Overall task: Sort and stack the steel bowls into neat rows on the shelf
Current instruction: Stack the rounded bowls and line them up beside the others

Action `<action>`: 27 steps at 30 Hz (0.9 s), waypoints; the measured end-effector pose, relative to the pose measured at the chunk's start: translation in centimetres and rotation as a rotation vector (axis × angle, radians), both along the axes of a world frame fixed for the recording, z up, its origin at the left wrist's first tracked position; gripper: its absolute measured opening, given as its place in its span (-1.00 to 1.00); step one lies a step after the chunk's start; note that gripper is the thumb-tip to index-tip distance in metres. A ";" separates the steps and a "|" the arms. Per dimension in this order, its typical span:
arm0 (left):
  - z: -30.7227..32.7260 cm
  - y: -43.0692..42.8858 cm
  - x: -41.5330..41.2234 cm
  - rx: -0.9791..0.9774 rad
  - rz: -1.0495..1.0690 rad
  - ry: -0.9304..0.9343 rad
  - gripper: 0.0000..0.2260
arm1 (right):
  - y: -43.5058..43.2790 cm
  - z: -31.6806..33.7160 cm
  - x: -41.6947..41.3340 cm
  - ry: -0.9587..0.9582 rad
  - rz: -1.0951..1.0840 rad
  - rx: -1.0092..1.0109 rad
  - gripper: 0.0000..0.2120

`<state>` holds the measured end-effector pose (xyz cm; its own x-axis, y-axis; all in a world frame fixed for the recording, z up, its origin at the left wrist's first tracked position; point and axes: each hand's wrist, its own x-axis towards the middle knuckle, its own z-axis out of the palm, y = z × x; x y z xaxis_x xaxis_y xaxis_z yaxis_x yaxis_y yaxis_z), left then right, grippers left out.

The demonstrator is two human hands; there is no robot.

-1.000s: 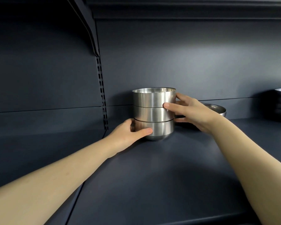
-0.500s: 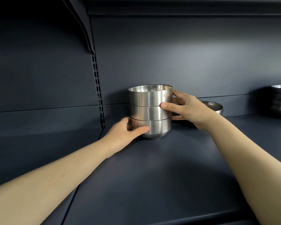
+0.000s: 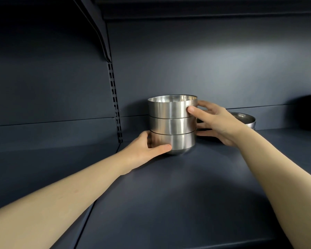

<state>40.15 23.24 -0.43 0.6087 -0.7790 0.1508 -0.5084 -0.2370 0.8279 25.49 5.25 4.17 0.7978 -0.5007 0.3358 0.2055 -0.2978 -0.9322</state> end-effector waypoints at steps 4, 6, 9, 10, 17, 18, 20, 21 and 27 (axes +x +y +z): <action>0.7 0.7 -0.6 -0.019 0.027 -0.018 -0.43 | 1.4 0.3 -0.5 -0.037 0.000 0.051 -0.52; 1.4 1.9 -1.0 -0.015 0.021 -0.031 -0.39 | 2.4 0.7 -0.8 -0.047 -0.017 0.061 -0.40; 2.7 5.4 -1.0 -0.045 0.038 -0.034 -0.31 | 5.4 1.8 -1.0 -0.089 -0.007 0.058 -0.27; 3.2 7.1 -1.1 -0.055 0.042 -0.040 -0.42 | 6.8 2.2 -0.8 -0.106 0.011 0.053 -0.30; 4.0 22.5 0.7 -0.160 0.131 -0.006 -0.38 | 20.5 4.6 3.2 -0.082 0.133 -0.035 -0.12; 4.1 25.2 1.1 -0.171 0.153 -0.010 -0.39 | 23.0 4.9 4.0 -0.078 0.151 -0.038 -0.09; 4.3 30.7 1.8 -0.175 0.204 -0.017 -0.39 | 28.1 5.1 5.8 -0.069 0.202 -0.041 -0.09; 4.3 33.5 2.3 -0.175 0.234 -0.022 -0.35 | 30.7 5.2 6.7 -0.069 0.231 -0.041 -0.14; 4.5 49.3 4.8 -0.152 0.404 -0.047 -0.19 | 45.0 4.3 12.4 -0.078 0.382 -0.027 -0.24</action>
